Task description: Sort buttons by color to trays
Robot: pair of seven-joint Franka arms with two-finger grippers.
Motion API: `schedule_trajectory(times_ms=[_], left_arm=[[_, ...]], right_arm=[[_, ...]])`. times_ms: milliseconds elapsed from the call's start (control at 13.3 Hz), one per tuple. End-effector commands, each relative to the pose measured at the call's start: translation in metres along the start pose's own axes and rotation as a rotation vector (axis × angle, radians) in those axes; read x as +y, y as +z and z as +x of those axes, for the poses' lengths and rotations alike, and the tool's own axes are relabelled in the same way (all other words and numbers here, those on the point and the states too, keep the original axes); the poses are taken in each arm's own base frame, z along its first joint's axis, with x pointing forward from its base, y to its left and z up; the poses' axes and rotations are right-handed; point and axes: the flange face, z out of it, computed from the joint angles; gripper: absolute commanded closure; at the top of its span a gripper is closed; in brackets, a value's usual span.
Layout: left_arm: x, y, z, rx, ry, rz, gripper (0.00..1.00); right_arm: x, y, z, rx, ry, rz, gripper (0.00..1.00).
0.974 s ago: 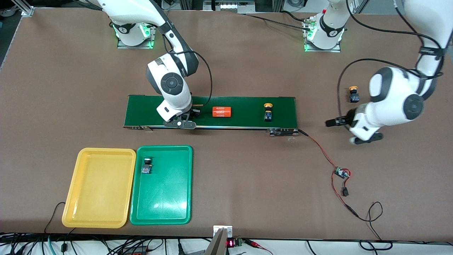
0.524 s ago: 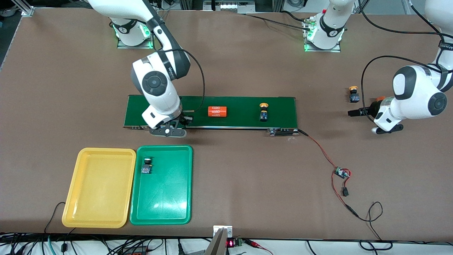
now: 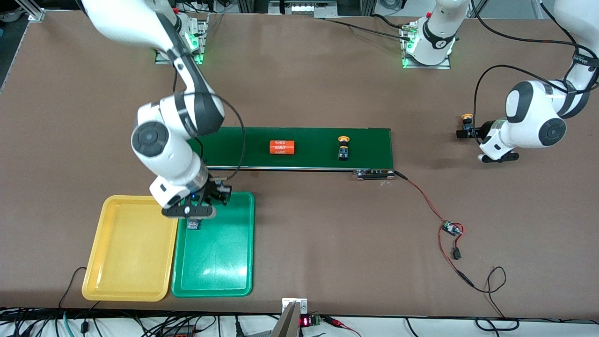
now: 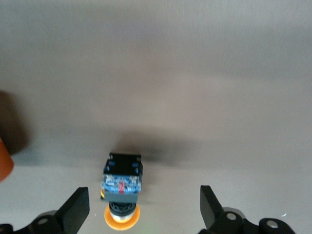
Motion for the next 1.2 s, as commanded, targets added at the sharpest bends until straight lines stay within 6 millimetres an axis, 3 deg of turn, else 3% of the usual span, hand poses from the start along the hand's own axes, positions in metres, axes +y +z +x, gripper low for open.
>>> schedule_trajectory(times_ms=[0, 225, 450, 524, 599, 674, 824, 899, 1124], left_arm=[[0.000, 0.016, -0.019, 0.035, 0.033, 0.030, 0.00], [-0.005, 0.030, -0.025, 0.055, 0.085, 0.056, 0.00], [-0.016, 0.031, -0.026, 0.056, 0.096, 0.076, 0.00], [-0.017, 0.034, -0.027, 0.049, 0.094, 0.071, 0.00], [-0.018, 0.035, -0.027, 0.044, 0.093, 0.069, 0.01], [-0.020, 0.036, -0.028, 0.039, 0.090, 0.068, 0.08], [-0.022, 0.038, -0.028, 0.032, 0.142, 0.060, 0.44], [-0.029, 0.043, -0.028, 0.026, 0.143, 0.048, 0.52], [-0.034, 0.044, -0.025, 0.024, 0.143, 0.040, 0.91]], right_arm=[[0.009, 0.039, 0.032, 0.059, -0.025, 0.028, 0.89], [0.027, 0.073, 0.037, 0.102, -0.033, 0.034, 0.84], [0.021, 0.102, 0.028, 0.102, -0.056, 0.026, 0.78], [0.022, 0.109, 0.026, 0.097, -0.057, 0.021, 0.69], [0.022, 0.111, 0.025, 0.093, -0.055, 0.020, 0.52], [0.017, 0.116, 0.020, 0.084, -0.051, 0.019, 0.02], [0.015, 0.124, 0.012, 0.077, -0.066, 0.011, 0.00], [0.014, 0.124, 0.010, 0.081, -0.070, 0.012, 0.00], [0.015, 0.095, 0.009, 0.078, -0.075, 0.013, 0.00]])
